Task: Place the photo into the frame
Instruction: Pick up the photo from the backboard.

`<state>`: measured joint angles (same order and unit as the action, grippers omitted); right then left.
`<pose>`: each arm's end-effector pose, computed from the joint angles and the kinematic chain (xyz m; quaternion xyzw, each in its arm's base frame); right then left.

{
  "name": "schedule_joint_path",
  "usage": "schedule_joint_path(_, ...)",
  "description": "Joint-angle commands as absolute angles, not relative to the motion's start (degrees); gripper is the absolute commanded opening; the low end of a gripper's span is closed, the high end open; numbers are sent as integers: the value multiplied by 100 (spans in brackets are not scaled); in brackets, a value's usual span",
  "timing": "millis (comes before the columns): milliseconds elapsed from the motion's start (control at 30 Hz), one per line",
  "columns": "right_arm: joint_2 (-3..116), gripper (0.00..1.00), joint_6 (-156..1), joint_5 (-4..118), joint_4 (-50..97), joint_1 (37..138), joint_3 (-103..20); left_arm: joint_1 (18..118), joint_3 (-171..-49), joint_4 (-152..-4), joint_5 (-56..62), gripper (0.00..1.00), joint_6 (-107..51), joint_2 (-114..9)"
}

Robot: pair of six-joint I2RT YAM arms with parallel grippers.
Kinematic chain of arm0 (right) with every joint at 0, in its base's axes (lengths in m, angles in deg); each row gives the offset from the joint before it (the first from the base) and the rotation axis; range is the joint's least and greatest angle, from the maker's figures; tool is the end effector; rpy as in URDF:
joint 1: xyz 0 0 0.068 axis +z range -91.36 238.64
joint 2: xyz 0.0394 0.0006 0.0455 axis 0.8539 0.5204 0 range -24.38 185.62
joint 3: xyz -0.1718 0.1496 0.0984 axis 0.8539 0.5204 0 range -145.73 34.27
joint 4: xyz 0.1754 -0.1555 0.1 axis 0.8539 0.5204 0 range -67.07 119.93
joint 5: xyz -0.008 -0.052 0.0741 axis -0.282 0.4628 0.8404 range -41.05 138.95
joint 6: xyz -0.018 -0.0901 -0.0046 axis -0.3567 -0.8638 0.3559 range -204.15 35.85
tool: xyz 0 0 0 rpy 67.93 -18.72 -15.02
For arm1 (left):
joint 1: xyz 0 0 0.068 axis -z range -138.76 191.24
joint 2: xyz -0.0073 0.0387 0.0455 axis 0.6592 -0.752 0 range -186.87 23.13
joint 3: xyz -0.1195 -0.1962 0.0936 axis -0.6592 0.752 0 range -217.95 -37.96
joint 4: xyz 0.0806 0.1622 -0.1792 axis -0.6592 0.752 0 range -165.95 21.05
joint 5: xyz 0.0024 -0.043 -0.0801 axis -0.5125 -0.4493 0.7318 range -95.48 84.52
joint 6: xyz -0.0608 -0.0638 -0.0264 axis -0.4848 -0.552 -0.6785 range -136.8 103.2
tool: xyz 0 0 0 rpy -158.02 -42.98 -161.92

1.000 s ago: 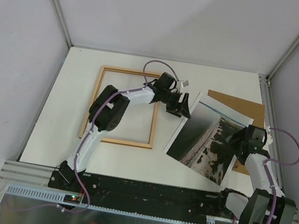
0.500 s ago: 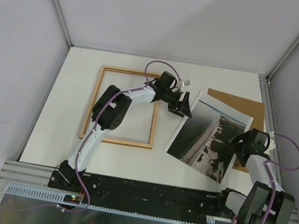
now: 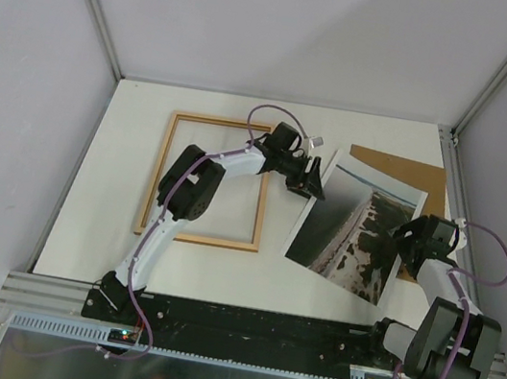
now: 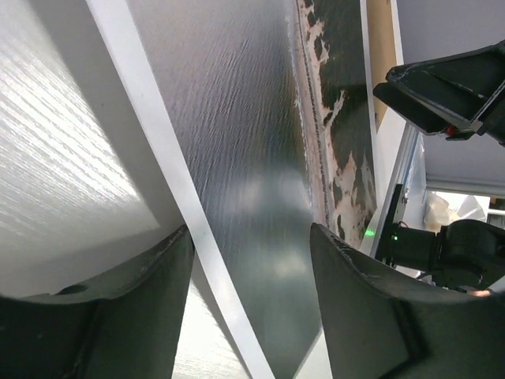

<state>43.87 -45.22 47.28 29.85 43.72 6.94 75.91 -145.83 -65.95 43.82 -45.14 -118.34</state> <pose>0.2466 -0.0681 0.1084 0.4272 0.8295 0.0615 0.3545 0.4006 -0.3532 0.0922 0.2102 0.8250 -0.5140 0.1049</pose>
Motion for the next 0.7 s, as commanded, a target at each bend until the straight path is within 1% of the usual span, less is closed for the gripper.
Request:
schedule_joint_path(0,4553,83,-4474,5096,3113,4387,793,7668,-14553,-6381,4540,62,-4781,-11781)
schedule_joint_path(100,4561,83,-4508,5123,3111,4387,796,7652,-14492,-6374,4662,56,-4875,-11607)
schedule_joint_path(400,4543,83,-4592,5178,3112,4395,807,7605,-14297,-6412,4743,42,-4967,-11210)
schedule_joint_path(600,4506,82,-4703,5248,3124,4463,808,7604,-14138,-6412,4677,22,-4993,-11134)
schedule_joint_path(667,4472,82,-4727,5201,3160,4514,801,7604,-14109,-6416,4628,13,-4989,-11081)
